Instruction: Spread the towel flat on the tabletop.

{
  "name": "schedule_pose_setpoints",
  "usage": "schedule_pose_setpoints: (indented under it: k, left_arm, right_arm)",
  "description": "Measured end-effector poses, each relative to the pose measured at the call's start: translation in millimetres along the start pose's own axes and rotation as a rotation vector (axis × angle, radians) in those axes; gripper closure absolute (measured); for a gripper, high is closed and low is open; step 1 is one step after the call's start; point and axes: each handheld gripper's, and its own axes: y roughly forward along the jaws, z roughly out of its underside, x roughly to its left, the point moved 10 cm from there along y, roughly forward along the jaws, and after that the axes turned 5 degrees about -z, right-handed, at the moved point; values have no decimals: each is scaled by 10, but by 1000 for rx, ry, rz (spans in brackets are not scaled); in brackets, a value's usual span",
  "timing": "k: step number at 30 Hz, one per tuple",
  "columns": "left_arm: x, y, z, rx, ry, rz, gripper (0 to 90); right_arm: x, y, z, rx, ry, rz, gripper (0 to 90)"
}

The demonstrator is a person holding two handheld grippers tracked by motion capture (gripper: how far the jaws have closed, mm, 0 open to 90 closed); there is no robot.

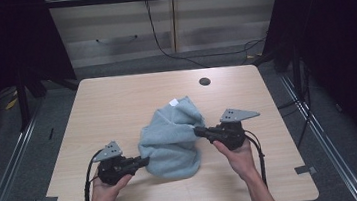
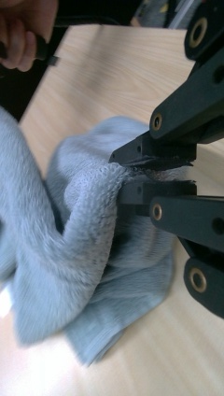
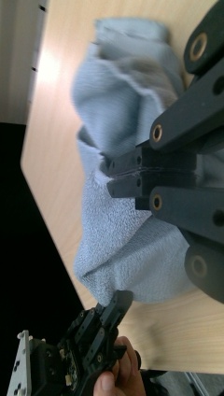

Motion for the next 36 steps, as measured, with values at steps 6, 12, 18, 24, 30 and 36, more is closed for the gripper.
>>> schedule_pose_setpoints:
  k: [6, 12, 18, 24, 30, 36]
  left_arm:
    - [30, -289, -374, -75, 30, -4, 841]
    - [-25, -588, -738, -140, 87, 5, 840]
    - [-95, -912, -1208, -227, 122, 32, 839]
    - [446, -619, -1267, -169, 89, -91, 830]
    - [964, -92, -784, -40, -15, -153, 817]
    - [1026, -71, -588, -31, -76, -152, 684]
  right_arm:
    - [139, -238, -465, -94, -50, 8, 895]
    - [306, -415, -821, -153, -101, 5, 895]
    - [550, -597, -1220, -229, -156, 0, 895]
    - [256, -451, -1217, -208, -112, 61, 895]
    - [-274, -18, -671, -60, -20, 132, 894]
    - [-613, 155, -215, 0, 81, 170, 890]
